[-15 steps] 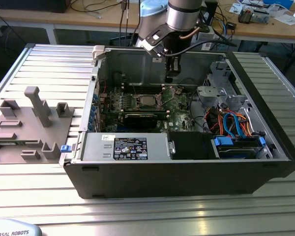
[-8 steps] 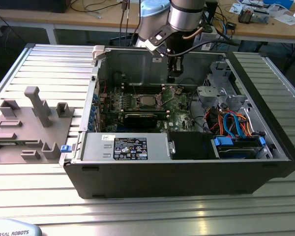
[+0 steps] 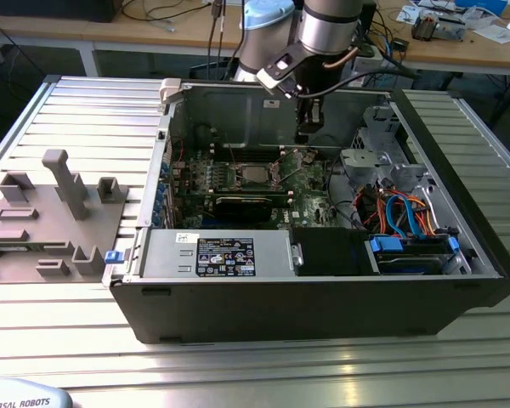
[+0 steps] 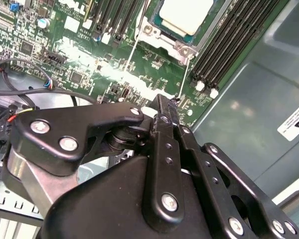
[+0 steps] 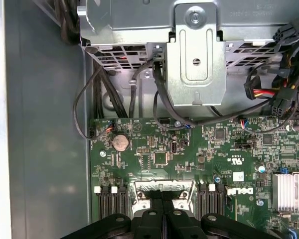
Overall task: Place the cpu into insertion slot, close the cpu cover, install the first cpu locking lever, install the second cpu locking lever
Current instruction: 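Close the cpu cover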
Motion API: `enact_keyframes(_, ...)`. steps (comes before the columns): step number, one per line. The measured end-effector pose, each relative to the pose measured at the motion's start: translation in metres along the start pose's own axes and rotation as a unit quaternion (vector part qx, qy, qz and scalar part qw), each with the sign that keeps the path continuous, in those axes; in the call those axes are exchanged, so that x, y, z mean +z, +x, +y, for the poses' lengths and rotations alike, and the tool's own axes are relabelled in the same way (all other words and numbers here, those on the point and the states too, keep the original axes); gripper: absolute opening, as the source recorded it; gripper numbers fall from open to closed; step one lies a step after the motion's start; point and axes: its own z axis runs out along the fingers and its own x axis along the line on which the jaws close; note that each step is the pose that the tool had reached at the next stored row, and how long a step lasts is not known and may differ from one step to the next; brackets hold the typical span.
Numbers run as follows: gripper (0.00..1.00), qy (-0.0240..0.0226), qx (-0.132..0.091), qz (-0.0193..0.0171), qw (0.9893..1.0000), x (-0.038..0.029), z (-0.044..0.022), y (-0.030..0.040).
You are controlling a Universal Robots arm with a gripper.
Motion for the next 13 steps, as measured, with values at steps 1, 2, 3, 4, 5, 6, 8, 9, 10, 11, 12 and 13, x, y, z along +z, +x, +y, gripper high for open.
enact_keyframes(1,0.11,0.0000,0.000,0.0000,1.0000,0.0001,0.0008,0.0000)
enact_keyframes(2,0.11,0.0001,0.000,-0.0001,1.0000,0.0002,0.0016,0.0000)
enact_keyframes(3,0.11,0.0001,0.000,-0.0002,1.0000,0.0004,0.0021,0.0000)
enact_keyframes(4,0.11,0.0001,0.000,-0.0002,1.0000,0.0006,0.0026,0.0000)
enact_keyframes(5,0.11,0.0001,0.000,-0.0001,1.0000,0.0008,0.0030,0.0000)
enact_keyframes(6,0.11,0.0001,0.000,-0.0001,1.0000,0.0012,0.0037,0.0000)
enact_keyframes(8,0.11,0.0001,0.000,-0.0001,1.0000,0.0015,0.0046,0.0000)
enact_keyframes(9,0.11,0.0001,0.000,-0.0001,1.0000,0.0017,0.0051,0.0001)
enact_keyframes(10,0.11,0.0001,0.000,0.0000,1.0000,0.0019,0.0055,0.0001)
enact_keyframes(11,0.11,0.0001,0.000,-0.0001,1.0000,0.0021,0.0065,0.0001)
enact_keyframes(12,0.11,0.0001,0.000,0.0000,1.0000,0.0023,0.0073,0.0001)
enact_keyframes(13,0.11,0.0001,0.000,-0.0001,1.0000,0.0024,0.0079,0.0001)
